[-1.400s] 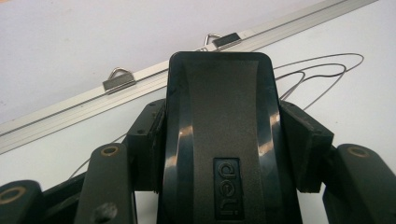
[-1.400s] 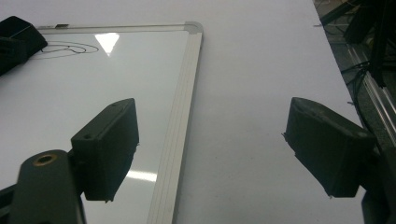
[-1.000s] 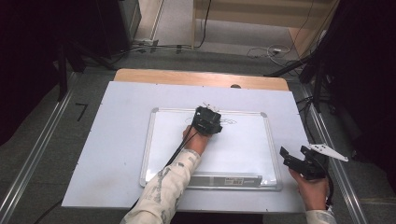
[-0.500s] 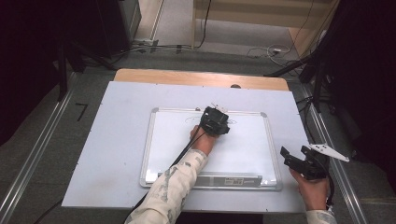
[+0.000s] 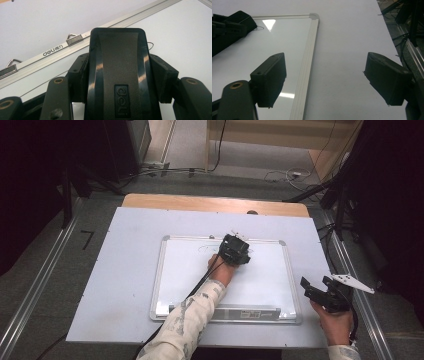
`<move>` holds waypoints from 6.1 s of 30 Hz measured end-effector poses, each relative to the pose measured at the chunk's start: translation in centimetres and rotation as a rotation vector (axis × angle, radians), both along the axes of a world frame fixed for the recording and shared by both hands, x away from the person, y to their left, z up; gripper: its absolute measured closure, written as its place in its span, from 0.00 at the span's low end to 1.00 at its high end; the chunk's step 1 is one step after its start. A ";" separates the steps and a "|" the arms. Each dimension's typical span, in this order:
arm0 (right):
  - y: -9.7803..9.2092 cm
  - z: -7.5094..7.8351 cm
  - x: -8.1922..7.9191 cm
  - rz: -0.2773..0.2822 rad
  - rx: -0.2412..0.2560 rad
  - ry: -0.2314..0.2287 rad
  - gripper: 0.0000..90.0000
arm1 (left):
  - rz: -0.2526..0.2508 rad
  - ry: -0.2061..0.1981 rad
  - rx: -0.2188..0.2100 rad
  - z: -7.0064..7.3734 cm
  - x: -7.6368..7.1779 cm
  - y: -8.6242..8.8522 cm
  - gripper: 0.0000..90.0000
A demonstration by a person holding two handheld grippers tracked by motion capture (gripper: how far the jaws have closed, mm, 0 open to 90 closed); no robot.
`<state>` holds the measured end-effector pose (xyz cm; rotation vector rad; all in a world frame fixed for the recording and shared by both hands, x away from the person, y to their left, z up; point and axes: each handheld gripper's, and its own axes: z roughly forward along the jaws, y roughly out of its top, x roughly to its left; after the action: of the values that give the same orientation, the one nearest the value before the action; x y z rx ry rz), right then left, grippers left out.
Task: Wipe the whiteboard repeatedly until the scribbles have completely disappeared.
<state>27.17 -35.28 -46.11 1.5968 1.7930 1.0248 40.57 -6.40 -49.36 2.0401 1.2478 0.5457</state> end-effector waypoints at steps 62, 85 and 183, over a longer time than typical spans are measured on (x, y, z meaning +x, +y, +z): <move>-0.3 0.0 -0.2 -0.017 0.003 -0.003 0.18 | -0.012 -0.012 -0.025 0.3 0.8 -1.5 0.45; -0.4 0.0 -0.1 -0.017 0.002 -0.003 0.18 | -0.043 -0.011 -0.016 0.3 0.8 -3.4 0.45; -0.1 0.0 0.0 -0.014 -0.001 -0.003 0.20 | -0.021 0.013 0.012 0.4 1.3 -1.4 0.45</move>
<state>27.20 -35.35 -46.12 1.6039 1.7776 1.0192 41.82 -7.85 -48.96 2.0672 1.2320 0.5326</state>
